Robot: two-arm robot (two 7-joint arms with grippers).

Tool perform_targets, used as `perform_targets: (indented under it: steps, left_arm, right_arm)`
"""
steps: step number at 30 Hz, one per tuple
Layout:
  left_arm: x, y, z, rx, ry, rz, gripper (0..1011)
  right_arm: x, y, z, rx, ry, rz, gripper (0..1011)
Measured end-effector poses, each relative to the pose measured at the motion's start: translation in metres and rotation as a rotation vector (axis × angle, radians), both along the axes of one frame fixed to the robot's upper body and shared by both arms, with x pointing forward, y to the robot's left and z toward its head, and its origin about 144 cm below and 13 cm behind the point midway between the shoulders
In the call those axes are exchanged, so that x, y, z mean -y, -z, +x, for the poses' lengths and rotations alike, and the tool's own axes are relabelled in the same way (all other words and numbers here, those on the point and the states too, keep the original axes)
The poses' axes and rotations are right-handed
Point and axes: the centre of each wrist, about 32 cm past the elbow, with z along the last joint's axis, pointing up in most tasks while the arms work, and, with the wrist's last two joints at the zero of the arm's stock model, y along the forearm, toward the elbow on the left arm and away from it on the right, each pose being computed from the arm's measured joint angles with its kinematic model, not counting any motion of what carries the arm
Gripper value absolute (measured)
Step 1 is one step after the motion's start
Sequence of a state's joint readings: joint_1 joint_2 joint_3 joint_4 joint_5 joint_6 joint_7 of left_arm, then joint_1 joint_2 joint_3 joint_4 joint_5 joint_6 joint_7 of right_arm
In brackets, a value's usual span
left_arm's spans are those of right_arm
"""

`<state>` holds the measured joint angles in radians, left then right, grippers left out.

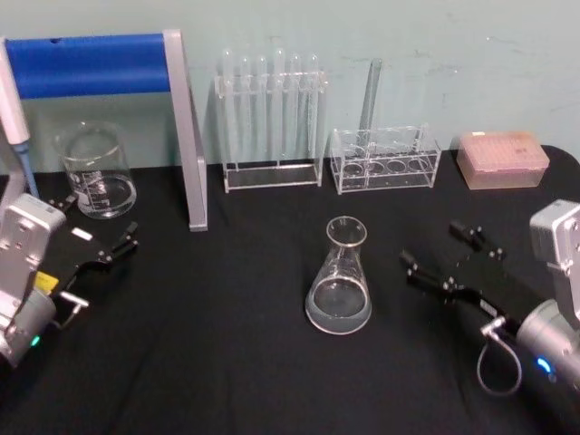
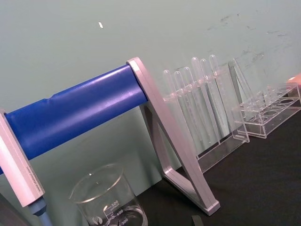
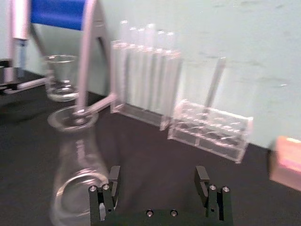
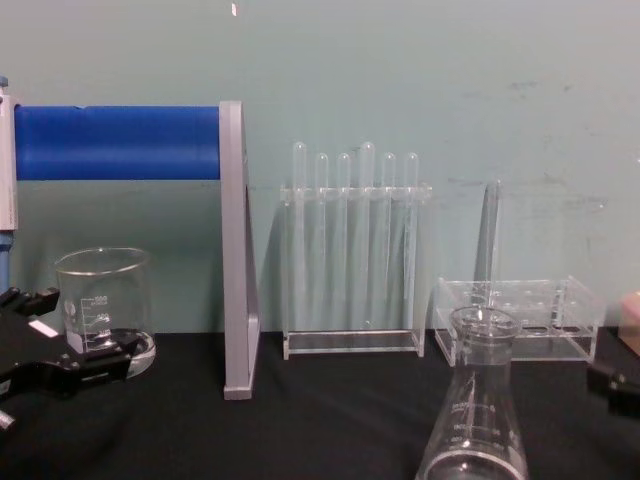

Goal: Grasp the erlenmeyer flask with one hand, shake it three times, then place it back.

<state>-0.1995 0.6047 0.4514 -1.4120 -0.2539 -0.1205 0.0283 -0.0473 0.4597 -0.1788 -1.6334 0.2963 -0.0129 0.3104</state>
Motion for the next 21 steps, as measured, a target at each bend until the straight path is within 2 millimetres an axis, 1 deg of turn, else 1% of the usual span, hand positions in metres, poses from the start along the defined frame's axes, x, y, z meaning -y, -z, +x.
perform_targets:
  steps: [4, 5, 8, 11, 17, 21]
  left_arm:
    - [0.0, 0.0, 0.0, 0.0, 0.0, 0.0, 1001]
    - [0.0, 0.0, 0.0, 0.0, 0.0, 0.0, 1001]
    - [0.0, 0.0, 0.0, 0.0, 0.0, 0.0, 1001]
    - [0.0, 0.0, 0.0, 0.0, 0.0, 0.0, 1001]
    - [0.0, 0.0, 0.0, 0.0, 0.0, 0.0, 1001]
    - [0.0, 0.0, 0.0, 0.0, 0.0, 0.0, 1001]
  right_arm:
    - [-0.003, 0.0, 0.014, 0.034, 0.078, -0.008, 1000]
    - [-0.003, 0.0, 0.014, 0.034, 0.078, -0.008, 1000]
    - [-0.008, 0.001, 0.027, 0.06, 0.138, -0.018, 1000]
    - [-0.011, 0.002, 0.035, 0.078, 0.166, -0.029, 1000]
    - [-0.022, 0.01, 0.051, 0.126, 0.222, -0.081, 1000]
    - [-0.026, 0.017, 0.057, 0.148, 0.238, -0.118, 1000]
